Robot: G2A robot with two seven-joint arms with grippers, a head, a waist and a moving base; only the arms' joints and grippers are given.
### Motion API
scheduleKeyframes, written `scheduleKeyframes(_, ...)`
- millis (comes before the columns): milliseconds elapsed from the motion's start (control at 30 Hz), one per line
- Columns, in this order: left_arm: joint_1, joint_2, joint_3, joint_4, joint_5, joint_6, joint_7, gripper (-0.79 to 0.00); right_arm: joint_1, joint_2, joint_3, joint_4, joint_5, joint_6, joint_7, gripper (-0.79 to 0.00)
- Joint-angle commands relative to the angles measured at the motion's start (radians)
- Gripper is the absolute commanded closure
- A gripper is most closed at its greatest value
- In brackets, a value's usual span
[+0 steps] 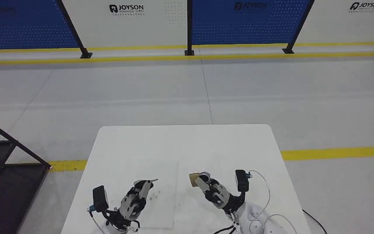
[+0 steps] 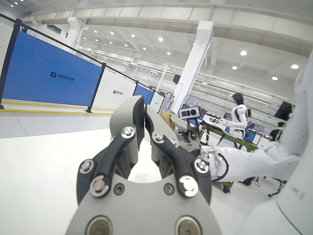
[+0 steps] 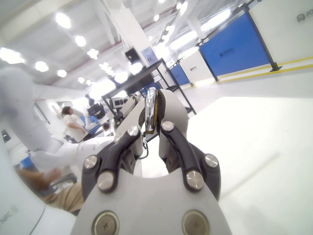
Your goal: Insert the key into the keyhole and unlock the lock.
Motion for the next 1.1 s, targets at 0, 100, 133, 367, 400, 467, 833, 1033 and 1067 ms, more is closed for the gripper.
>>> scheduleKeyframes(0, -0.005, -0.009, 0.026, -0.017, -0.082, 0.045, 0.031, 0.000, 0.004, -0.004, -0.018, -0.008, 0.036, 0.016, 0.008, 0.000)
scheduleKeyframes(100, -0.014, -0.019, 0.071, -0.025, -0.118, 0.058, 0.061, 0.000, 0.011, -0.012, -0.041, -0.005, 0.094, 0.004, -0.018, 0.000)
scheduleKeyframes(133, -0.018, -0.021, 0.089, -0.019, -0.126, 0.049, 0.067, 0.000, 0.014, -0.015, -0.049, -0.002, 0.108, -0.003, -0.027, 0.000)
scheduleKeyframes(367, -0.062, -0.042, 0.210, 0.042, -0.120, 0.031, 0.073, 0.000, 0.030, -0.037, -0.100, 0.028, 0.158, -0.051, -0.105, 0.000)
scheduleKeyframes(400, -0.069, -0.045, 0.224, 0.047, -0.120, 0.037, 0.078, 0.000, 0.031, -0.040, -0.104, 0.033, 0.154, -0.049, -0.115, 0.000)
scheduleKeyframes(467, -0.082, -0.050, 0.250, 0.057, -0.115, 0.042, 0.082, 0.000, 0.033, -0.046, -0.111, 0.038, 0.147, -0.052, -0.137, 0.000)
scheduleKeyframes(833, -0.138, -0.074, 0.340, 0.100, -0.109, 0.077, 0.111, 0.000, 0.039, -0.066, -0.130, 0.068, 0.078, -0.046, -0.189, 0.000)
scheduleKeyframes(1033, -0.149, -0.078, 0.353, 0.110, -0.104, 0.085, 0.118, 0.000, 0.031, -0.071, -0.130, 0.073, 0.048, -0.051, -0.209, 0.000)
scheduleKeyframes(1067, -0.150, -0.078, 0.354, 0.110, -0.104, 0.086, 0.119, 0.000, 0.030, -0.072, -0.130, 0.075, 0.046, -0.051, -0.210, 0.000)
